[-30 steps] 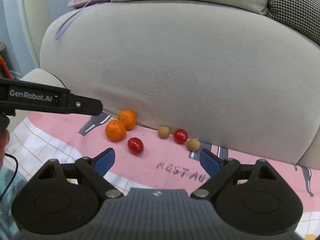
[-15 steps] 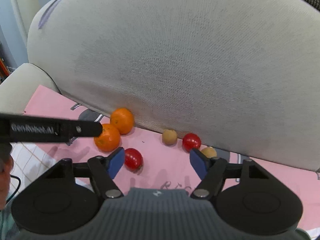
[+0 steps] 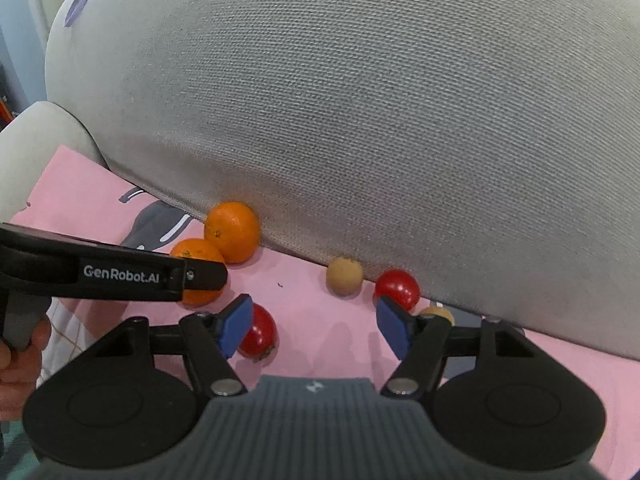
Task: Organize fruits
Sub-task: 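Close the left tool on one mandarin while the right tool grasps the other, then carry both mandarins back over the green colander and lower them, then open both tools to release the mandarins into the colander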
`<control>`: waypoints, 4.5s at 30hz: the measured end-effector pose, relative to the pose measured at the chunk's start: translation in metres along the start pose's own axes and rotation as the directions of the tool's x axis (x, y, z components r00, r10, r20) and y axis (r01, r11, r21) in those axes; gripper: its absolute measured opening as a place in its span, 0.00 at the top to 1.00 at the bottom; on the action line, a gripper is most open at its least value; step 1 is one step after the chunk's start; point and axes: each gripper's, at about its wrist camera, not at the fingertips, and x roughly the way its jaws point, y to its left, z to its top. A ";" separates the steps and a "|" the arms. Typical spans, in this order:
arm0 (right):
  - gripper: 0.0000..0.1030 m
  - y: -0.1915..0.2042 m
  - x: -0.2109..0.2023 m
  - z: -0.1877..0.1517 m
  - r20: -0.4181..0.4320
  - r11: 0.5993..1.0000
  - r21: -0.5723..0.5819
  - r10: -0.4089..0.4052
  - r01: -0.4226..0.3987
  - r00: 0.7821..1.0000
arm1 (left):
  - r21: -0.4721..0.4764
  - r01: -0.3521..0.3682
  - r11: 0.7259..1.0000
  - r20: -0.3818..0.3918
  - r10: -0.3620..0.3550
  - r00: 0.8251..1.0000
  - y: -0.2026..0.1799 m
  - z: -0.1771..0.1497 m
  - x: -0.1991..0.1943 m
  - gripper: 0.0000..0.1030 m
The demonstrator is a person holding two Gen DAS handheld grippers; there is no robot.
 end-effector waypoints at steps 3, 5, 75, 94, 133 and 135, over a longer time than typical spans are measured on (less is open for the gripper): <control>0.36 0.004 0.004 0.002 0.006 1.000 -0.012 0.010 -0.010 1.000 | 0.007 0.010 1.000 0.004 -0.010 1.000 0.001 -0.001 0.000 0.49; 0.36 0.007 0.005 0.004 0.013 1.000 -0.020 0.018 -0.017 1.000 | -0.005 0.018 1.000 0.004 -0.018 1.000 0.003 0.000 -0.001 0.50; 0.59 0.005 -0.172 -0.076 0.093 0.999 0.003 -0.039 0.039 0.995 | 0.203 0.105 0.974 0.138 -0.135 0.981 -0.123 -0.054 -0.162 0.51; 0.59 -0.052 -0.226 -0.144 0.089 0.981 0.128 -0.157 0.145 0.984 | 0.403 0.156 0.902 0.051 -0.192 0.980 -0.207 -0.099 -0.169 0.51; 0.59 -0.111 -0.167 -0.155 -0.016 0.977 -0.018 -0.211 0.210 0.977 | 0.568 0.113 0.815 -0.160 -0.026 0.987 -0.255 -0.108 -0.060 0.51; 0.59 -0.112 -0.164 -0.154 -0.021 0.978 -0.023 -0.208 0.208 0.978 | 0.567 0.112 0.816 -0.164 -0.021 0.986 -0.254 -0.107 -0.056 0.51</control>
